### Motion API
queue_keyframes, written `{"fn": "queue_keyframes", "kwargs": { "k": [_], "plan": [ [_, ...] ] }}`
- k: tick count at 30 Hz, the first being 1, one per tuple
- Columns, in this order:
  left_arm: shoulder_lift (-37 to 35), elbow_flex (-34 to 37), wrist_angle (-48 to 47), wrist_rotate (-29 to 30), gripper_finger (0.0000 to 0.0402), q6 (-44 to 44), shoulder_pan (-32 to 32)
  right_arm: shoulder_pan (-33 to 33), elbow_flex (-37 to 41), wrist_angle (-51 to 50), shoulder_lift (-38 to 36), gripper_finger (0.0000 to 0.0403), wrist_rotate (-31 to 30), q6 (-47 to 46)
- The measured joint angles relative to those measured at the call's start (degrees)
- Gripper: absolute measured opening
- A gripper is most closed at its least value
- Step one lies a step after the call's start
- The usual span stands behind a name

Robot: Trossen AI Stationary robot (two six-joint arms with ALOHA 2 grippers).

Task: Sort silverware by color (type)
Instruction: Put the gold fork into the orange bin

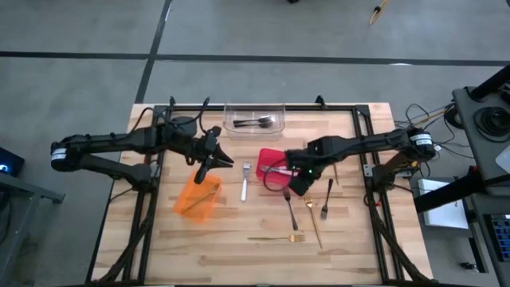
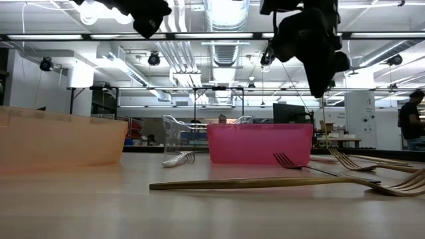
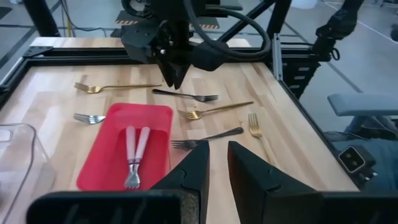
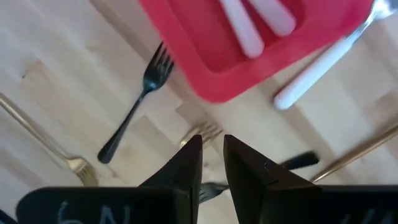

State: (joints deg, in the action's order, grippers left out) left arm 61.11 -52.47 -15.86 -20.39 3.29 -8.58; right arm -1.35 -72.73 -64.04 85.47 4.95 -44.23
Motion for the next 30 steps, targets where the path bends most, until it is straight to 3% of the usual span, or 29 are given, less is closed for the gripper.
{"fn": "queue_keyframes", "kwargs": {
  "k": [14,22,30],
  "plan": [
    [-0.01,0.0,-0.13,8.95,0.0041,-0.63,8.68,-10.11,1.11,-0.01,-0.02,0.0057,-0.01,-17.65],
    [-0.01,0.0,-2.29,9.5,0.0041,-0.66,9.42,-13.92,1.65,0.01,-0.02,0.0051,5.43,-22.65],
    [-0.01,0.15,-2.58,9.54,0.0041,-0.67,9.43,-15.61,2.35,0.04,-0.02,0.0057,4.41,-24.94]
  ]
}}
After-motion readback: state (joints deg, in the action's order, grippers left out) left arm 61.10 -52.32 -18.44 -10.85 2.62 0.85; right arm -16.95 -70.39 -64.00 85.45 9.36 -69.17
